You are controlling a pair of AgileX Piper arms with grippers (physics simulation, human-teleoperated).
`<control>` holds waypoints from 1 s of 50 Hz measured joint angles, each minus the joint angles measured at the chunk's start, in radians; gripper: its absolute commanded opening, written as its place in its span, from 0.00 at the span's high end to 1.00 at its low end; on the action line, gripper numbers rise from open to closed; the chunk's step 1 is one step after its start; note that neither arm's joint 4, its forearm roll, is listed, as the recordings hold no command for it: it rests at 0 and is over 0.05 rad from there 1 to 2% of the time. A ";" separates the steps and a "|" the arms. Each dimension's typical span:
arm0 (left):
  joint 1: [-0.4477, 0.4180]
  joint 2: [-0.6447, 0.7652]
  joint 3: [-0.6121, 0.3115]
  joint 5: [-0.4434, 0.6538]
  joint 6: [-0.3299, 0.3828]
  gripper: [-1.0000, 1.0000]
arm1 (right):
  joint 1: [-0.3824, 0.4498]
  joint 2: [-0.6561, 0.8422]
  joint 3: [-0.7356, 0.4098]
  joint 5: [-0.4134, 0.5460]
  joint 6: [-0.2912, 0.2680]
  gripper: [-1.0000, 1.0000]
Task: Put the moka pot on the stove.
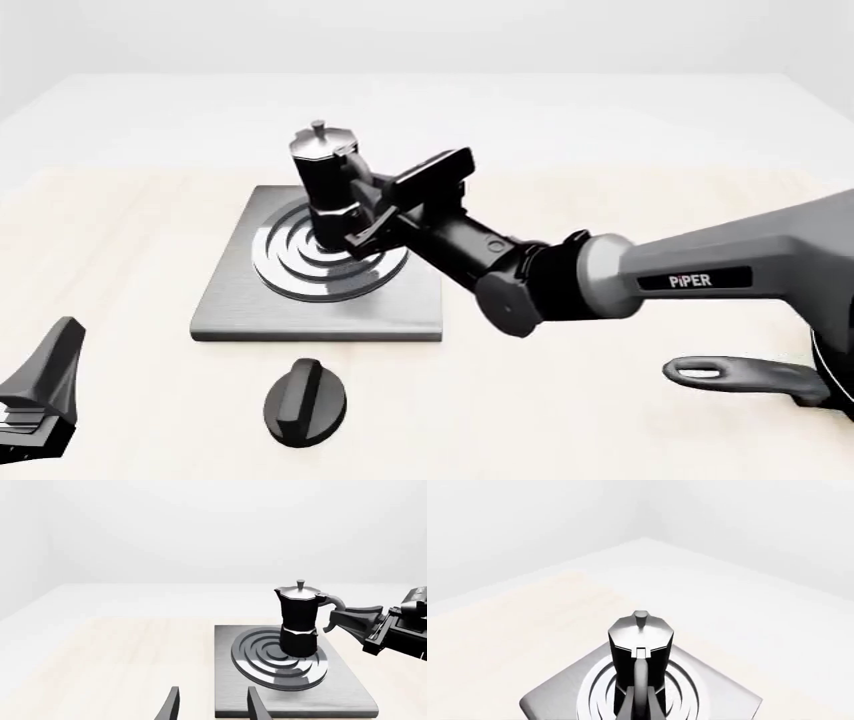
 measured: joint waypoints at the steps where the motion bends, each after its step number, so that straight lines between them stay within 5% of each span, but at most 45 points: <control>1: 0.000 0.000 0.000 0.000 0.000 0.00 | 0.000 0.003 -0.001 -0.001 0.001 1.00; 50: 0.000 0.000 0.000 0.000 0.000 0.00 | 0.015 0.084 -0.030 -0.014 0.026 1.00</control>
